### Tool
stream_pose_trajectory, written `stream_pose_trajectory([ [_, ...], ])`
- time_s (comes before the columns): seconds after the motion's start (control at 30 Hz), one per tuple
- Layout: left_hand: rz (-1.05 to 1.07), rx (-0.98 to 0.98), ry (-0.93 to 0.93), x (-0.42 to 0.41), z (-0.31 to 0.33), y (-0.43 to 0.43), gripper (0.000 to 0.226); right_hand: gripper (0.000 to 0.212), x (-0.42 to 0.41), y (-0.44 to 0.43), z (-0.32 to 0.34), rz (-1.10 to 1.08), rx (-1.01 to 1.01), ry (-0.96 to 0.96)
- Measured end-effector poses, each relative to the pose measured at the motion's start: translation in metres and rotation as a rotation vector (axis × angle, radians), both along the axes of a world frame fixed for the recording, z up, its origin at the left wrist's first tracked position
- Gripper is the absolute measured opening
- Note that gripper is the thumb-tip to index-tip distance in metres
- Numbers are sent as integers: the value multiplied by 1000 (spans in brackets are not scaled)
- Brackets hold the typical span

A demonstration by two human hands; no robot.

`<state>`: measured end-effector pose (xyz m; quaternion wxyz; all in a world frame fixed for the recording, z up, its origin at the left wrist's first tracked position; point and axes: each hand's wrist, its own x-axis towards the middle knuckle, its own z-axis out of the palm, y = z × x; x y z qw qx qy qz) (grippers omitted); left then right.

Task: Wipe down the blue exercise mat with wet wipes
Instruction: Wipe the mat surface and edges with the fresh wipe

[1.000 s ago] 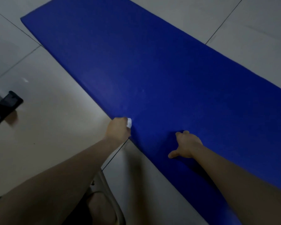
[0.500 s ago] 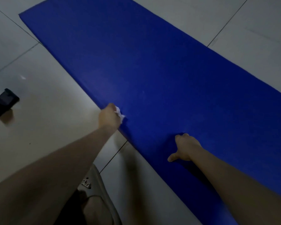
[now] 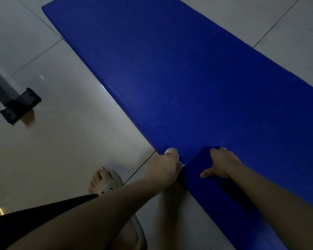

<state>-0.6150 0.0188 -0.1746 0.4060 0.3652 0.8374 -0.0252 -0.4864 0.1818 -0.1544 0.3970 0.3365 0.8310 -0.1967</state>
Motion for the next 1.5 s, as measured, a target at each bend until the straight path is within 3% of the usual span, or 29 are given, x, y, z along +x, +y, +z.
stream_pose_trajectory([
  [0.1, -41, 40, 20, -21, 19, 0, 36, 85, 2, 0, -1, -2, 9, -2],
  [0.17, 126, 79, 100, -51, 26, -2, 37, 86, 3, 0, -1, -2, 8, 2],
  [0.23, 252, 136, 282, -90, 25, 3, 44, 86, 3, 0, -1, -1, 7, 8],
  [0.37, 186, 188, 509, -131, 4, 5, 38, 86, 4, 0, -1, 9, 5, 10],
  [0.43, 244, 225, 507, -116, 5, 6, 36, 85, 3, 0, -1, 7, 0, 14],
  [0.5, 343, 249, 364, -90, 4, 5, 30, 81, 3, 0, 0, 13, -6, 11],
  [0.67, -177, 322, 150, -4, 8, -4, 19, 75, -2, 2, 4, 41, 32, 17],
  [0.73, -384, 265, 29, 33, 10, -11, 19, 74, -1, 1, 3, 43, 46, 17],
  [0.8, -610, 248, 88, 59, 10, -17, 34, 76, 0, 0, 1, 44, 56, 17],
  [0.87, -680, 237, 152, 51, 14, -18, 38, 80, 1, -2, -1, 38, 62, 17],
  [0.93, -588, 252, 124, 19, 15, -13, 33, 82, 2, -2, -1, 29, 56, 15],
  [1.0, -328, 222, 136, -30, 22, -5, 22, 81, 2, -2, 0, 21, 49, 20],
  [1.07, -114, 191, 360, -82, 22, 1, 25, 81, 4, -1, 0, 13, 39, 25],
  [1.13, -57, 179, 646, -118, 9, -1, 40, 85, 5, -1, 0, 13, 37, 28],
  [1.17, -53, 205, 696, -127, 0, -2, 44, 87, 5, -1, -1, 16, 37, 29],
  [1.23, -27, 288, 629, -119, -7, -1, 40, 88, 5, 0, 0, 21, 38, 30],
  [1.33, 147, 360, 357, -66, -11, 0, 36, 82, 4, 0, -1, 30, 45, 33],
  [1.43, 55, 406, 261, -3, -14, -4, 32, 81, 4, 0, -2, 34, 46, 38],
  [1.5, -128, 463, 216, 33, -15, -9, 32, 79, 4, 1, -2, 47, 50, 44],
])
